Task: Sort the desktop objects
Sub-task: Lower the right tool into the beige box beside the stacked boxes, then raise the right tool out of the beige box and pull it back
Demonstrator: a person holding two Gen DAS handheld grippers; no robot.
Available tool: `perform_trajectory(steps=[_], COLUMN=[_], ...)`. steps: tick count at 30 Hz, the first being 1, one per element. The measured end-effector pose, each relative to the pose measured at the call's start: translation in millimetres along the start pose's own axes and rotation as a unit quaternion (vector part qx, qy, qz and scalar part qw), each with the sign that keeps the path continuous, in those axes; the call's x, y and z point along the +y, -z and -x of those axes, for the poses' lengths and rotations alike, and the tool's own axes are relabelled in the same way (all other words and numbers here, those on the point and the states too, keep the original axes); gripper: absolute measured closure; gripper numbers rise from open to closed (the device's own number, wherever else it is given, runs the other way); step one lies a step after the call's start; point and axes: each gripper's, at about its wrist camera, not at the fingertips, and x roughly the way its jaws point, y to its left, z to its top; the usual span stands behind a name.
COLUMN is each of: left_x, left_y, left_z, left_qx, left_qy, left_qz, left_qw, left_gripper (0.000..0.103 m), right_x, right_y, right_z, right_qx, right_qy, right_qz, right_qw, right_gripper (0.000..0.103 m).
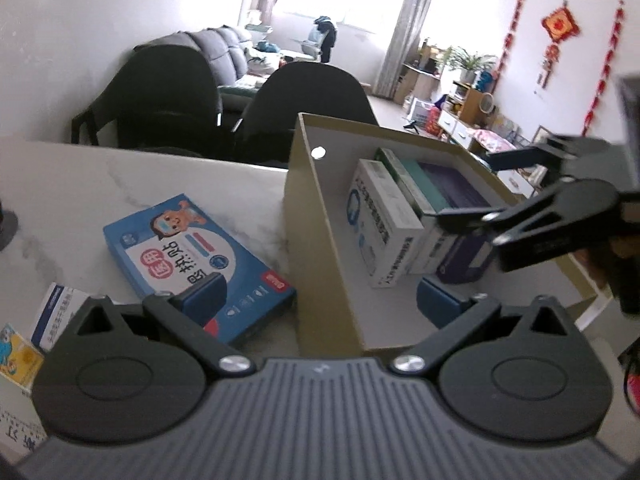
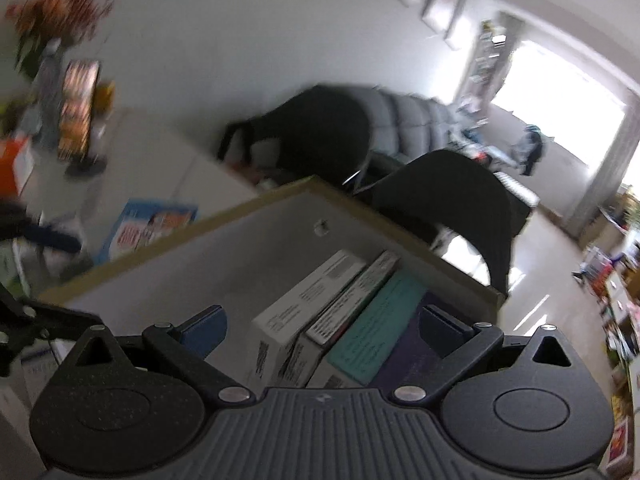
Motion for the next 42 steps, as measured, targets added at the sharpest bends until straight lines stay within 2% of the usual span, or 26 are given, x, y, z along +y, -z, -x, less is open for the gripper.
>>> perform_trajectory(steps=[2,5,10,23,30,35,42], left_x=[-5,-8,-5,-4,-5,-3,5], left_y=[2,4,3,4,5,4,4], left_z=[0,0,0,1,0,1,4], left_qx=[0.001,-0.004,0.003,0.0,-0.006,-0.006,-0.01], left_qy=[0.0,-0.003,-0.005,0.006,-0.004,-0.001,0.009], left_qz=[-0.019,-0.027,-0.018,-0.007,-0.006,-0.002,0.033], left_qw=[0.9998,0.9996,0.9998,1.0,1.0,1.0,0.9994], left_gripper=[0.0,0.0,0.0,0.0,0.0,0.0,0.0], right_x=[2,7,9,-13,-14,-9,-9], right_y=[-4,-6,-6,-5,-5,-6,-10], right_z=[-14,-33,-62,-81,-81,-75,-56], right_qx=[0.028,0.056,0.08,0.09,0.091,0.088,0.068], right_qy=[-0.021,-0.024,0.012,0.033,0.033,0.048,0.061], right_qz=[0.024,0.043,0.054,-0.022,-0.023,0.001,0.002], right_qw=[0.999,0.997,0.995,0.995,0.995,0.995,0.996], right_gripper=[0.001,0.002,0.006,0.007,0.005,0.005,0.005])
